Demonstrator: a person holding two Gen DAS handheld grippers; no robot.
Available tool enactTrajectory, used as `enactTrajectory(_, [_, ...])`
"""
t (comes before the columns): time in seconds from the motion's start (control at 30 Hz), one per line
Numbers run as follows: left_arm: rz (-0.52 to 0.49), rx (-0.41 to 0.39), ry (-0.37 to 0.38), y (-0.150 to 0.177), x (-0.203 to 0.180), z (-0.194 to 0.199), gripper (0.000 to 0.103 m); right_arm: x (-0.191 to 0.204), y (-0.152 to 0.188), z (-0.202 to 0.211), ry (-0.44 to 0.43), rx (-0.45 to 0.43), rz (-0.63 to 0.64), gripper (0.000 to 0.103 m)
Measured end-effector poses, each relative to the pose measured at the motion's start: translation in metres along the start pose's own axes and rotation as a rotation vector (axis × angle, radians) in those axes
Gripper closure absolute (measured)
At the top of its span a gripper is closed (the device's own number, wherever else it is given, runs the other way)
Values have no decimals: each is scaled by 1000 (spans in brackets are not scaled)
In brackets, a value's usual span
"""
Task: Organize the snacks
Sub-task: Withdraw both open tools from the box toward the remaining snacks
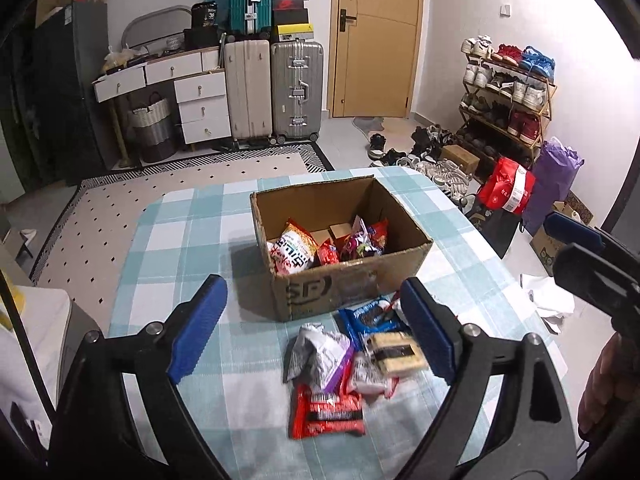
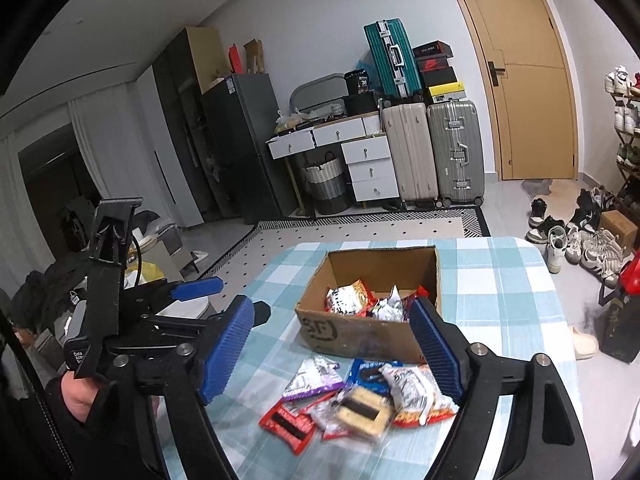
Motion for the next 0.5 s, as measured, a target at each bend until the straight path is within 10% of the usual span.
enactTrajectory(0.5, [64, -6, -64, 64, 12, 29, 1, 12, 50, 25, -7, 29, -45, 18])
Point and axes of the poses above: each gripper's, at about its wrist camera, not at the fingertips, and z roughly against the way its jaws point, x to its left, y to its underside, the point moved 7 cm from there along -z, roughly the way its jaws point
